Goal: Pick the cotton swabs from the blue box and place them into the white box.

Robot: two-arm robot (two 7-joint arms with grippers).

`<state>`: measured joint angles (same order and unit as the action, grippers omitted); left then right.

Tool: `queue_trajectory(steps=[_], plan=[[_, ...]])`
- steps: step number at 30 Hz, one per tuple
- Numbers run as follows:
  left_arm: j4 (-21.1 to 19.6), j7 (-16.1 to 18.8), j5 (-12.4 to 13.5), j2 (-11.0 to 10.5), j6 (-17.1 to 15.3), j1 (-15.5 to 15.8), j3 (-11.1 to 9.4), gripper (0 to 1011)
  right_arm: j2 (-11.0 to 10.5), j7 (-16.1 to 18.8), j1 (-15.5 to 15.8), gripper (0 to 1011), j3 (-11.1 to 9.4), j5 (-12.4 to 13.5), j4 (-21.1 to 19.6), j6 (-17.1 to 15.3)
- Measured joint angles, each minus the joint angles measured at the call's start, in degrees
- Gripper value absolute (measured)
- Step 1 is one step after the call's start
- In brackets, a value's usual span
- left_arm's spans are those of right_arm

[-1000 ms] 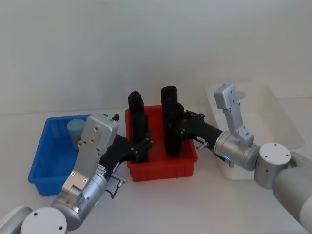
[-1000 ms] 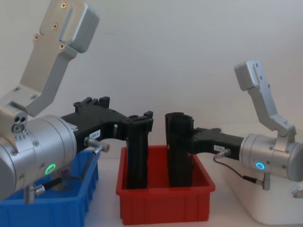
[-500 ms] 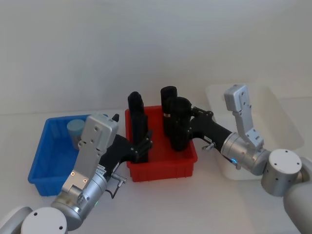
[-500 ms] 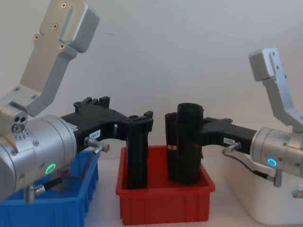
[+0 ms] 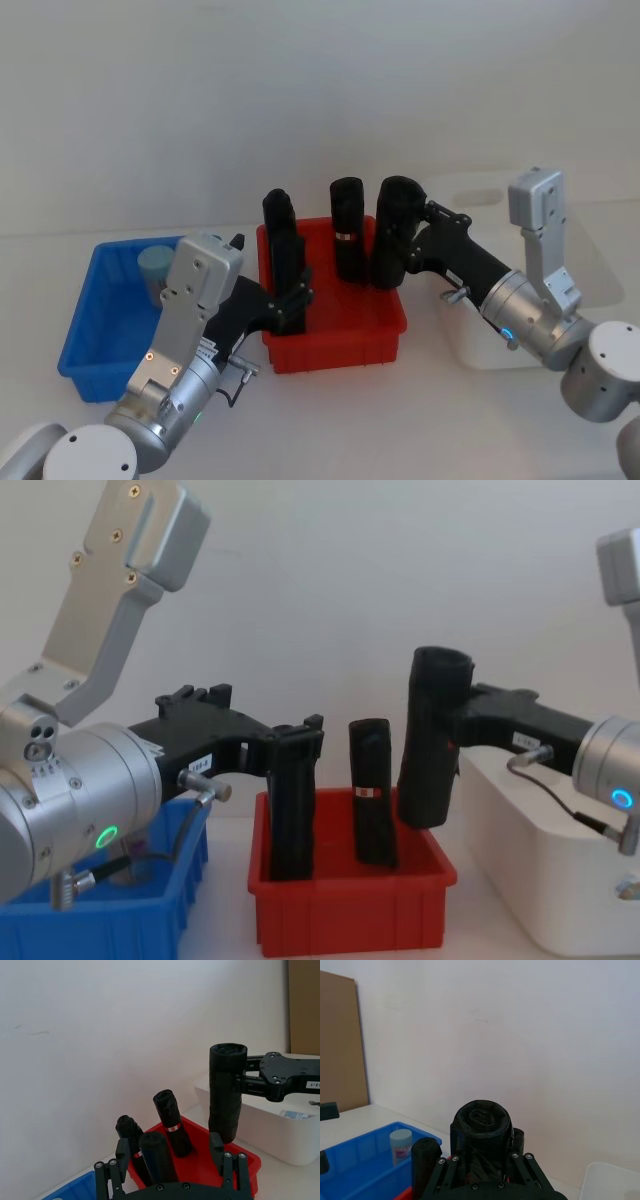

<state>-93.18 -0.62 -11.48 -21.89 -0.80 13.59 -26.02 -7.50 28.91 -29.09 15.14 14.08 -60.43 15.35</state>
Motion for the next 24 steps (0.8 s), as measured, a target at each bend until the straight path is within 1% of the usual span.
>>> queue_trajectory(steps=[3,7,10,12,13,15,18,19,21,24], plan=[[0.00,0.00,0.00,0.00,0.00,0.00,0.00,1004,-0.65,-1.05,1.53,390,-0.25,0.51,-3.09,-0.44],[0.00,0.00,0.00,0.00,0.00,0.00,0.00,1004,-1.76,-3.54,4.04,390,-0.77,1.51,-8.14,-1.35],[0.00,0.00,0.00,0.00,0.00,0.00,0.00,1004,-2.41,-4.76,5.37,390,-1.10,1.92,-10.79,-1.75],[0.00,0.00,0.00,0.00,0.00,0.00,0.00,1004,-3.13,-6.52,6.77,390,-1.52,2.36,-13.64,-2.37],[0.00,0.00,0.00,0.00,0.00,0.00,0.00,1004,-3.13,-6.52,6.77,390,-1.52,2.36,-13.64,-2.37],[0.00,0.00,0.00,0.00,0.00,0.00,0.00,1004,-3.94,-8.79,8.23,390,-2.04,2.77,-16.53,-3.45],[0.00,0.00,0.00,0.00,0.00,0.00,0.00,1004,-4.43,-10.32,9.03,390,-2.40,2.97,-18.34,-4.25],[0.00,0.00,0.00,0.00,0.00,0.00,0.00,1004,-4.77,-11.53,9.53,390,-2.67,3.05,-19.44,-4.93],[0.00,0.00,0.00,0.00,0.00,0.00,0.00,1004,-5.10,-12.44,10.03,390,-2.93,3.10,-20.47,-5.55],[0.00,0.00,0.00,0.00,0.00,0.00,0.00,1004,-5.72,-14.73,10.84,390,-3.47,3.19,-22.16,-7.22]])
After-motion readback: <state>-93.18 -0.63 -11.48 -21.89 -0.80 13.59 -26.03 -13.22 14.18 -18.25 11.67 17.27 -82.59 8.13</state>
